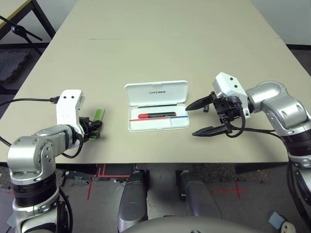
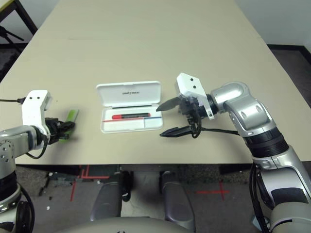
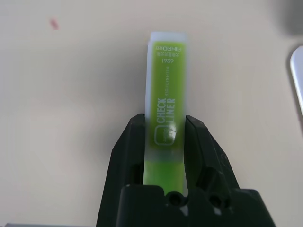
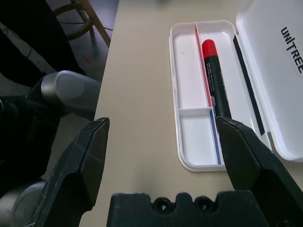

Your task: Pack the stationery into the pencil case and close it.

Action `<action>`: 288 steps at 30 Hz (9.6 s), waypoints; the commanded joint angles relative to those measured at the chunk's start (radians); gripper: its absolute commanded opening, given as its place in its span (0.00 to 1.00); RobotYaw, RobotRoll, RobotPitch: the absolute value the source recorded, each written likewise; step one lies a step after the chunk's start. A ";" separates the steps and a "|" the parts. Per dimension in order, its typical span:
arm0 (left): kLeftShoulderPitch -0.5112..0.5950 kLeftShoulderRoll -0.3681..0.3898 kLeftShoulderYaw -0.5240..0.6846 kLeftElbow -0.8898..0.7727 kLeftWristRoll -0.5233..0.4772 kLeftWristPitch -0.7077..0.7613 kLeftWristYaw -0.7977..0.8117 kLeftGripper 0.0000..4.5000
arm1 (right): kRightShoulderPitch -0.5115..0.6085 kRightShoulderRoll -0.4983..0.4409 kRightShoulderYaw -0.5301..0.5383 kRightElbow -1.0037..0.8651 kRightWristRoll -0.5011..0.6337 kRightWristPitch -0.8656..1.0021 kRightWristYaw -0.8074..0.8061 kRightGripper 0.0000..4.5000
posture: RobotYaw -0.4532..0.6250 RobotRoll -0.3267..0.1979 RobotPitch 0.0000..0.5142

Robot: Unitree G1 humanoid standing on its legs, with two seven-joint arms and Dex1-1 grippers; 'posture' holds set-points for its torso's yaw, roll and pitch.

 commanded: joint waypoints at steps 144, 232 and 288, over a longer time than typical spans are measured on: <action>-0.146 0.296 -0.377 0.027 0.005 -0.835 -0.687 1.00 | 0.010 -0.075 -0.034 0.017 -0.080 -0.008 -0.256 0.07 | 0.46 0.62 0.32; -0.349 -0.038 -0.370 0.789 0.315 -1.129 -0.375 0.00 | 0.060 -0.109 -0.238 0.275 0.043 0.012 0.013 1.00 | 0.44 0.62 0.33; -0.186 -0.276 -0.225 0.534 0.077 -1.149 -0.309 0.64 | 0.083 0.142 -0.414 0.434 -0.015 -0.256 -0.449 1.00 | 0.42 0.62 0.33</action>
